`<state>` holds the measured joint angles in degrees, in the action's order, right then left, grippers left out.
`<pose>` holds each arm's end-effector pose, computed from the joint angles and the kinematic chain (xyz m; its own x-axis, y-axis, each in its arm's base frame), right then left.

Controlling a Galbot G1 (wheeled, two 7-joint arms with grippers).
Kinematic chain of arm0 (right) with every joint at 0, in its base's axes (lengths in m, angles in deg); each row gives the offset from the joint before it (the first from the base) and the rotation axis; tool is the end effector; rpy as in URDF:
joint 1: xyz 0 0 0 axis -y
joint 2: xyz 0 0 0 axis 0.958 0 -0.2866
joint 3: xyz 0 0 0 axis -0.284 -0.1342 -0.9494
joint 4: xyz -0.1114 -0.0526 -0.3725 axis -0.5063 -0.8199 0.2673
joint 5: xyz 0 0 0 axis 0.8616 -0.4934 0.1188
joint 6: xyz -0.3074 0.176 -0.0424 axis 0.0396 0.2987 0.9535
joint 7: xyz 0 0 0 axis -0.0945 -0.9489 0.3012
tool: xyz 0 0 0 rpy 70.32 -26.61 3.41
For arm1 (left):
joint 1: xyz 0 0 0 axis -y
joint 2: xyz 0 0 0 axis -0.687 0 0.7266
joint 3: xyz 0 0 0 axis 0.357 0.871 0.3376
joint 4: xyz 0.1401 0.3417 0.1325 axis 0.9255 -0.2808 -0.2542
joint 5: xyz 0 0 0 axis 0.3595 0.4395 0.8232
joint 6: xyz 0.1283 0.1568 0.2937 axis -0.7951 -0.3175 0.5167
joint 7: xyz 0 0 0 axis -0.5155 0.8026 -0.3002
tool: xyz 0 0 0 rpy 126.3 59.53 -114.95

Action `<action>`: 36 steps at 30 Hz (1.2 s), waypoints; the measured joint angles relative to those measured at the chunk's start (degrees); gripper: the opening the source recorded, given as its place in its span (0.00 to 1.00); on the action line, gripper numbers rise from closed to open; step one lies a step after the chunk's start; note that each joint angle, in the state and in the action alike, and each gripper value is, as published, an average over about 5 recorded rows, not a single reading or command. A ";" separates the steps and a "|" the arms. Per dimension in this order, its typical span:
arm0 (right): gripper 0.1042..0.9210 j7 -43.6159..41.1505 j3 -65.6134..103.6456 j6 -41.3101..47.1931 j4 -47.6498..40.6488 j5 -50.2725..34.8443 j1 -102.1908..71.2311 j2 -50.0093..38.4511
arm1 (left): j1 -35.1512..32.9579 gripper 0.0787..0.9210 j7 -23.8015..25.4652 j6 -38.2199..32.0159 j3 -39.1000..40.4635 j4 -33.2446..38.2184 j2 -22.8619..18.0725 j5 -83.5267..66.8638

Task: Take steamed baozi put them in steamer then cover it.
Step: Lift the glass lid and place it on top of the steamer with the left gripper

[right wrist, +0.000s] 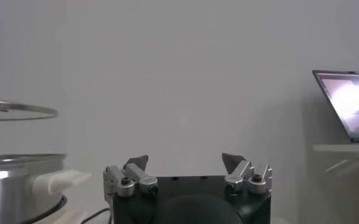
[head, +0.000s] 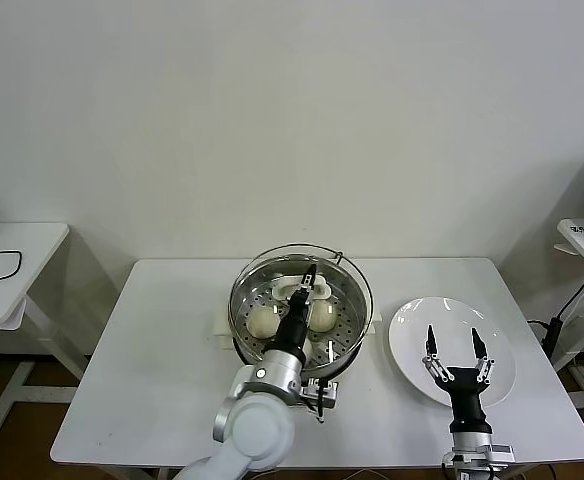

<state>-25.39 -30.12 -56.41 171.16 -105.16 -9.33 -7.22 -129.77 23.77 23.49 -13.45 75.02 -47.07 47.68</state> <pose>0.1747 -0.1122 -0.4458 -0.9652 0.0856 -0.2470 0.0856 0.9963 0.0109 0.2637 -0.1535 -0.2813 -0.9597 0.2777 -0.0420 -0.0432 0.0020 0.9991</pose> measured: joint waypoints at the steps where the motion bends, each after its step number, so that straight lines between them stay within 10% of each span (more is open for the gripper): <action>1: 0.88 0.00 0.00 0.00 -0.02 0.05 -0.01 0.02 | 0.16 0.14 0.01 0.10 0.12 -0.43 -0.25 0.16; 36: 0.88 0.16 -0.22 -0.24 0.17 1.48 -0.50 -0.07 | 1.36 0.14 -1.80 1.30 -0.39 -6.20 -1.72 -2.84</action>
<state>-25.23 -30.34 -56.65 171.33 -103.67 -9.83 -7.30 -128.41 21.97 24.79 -13.84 68.82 -48.79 44.84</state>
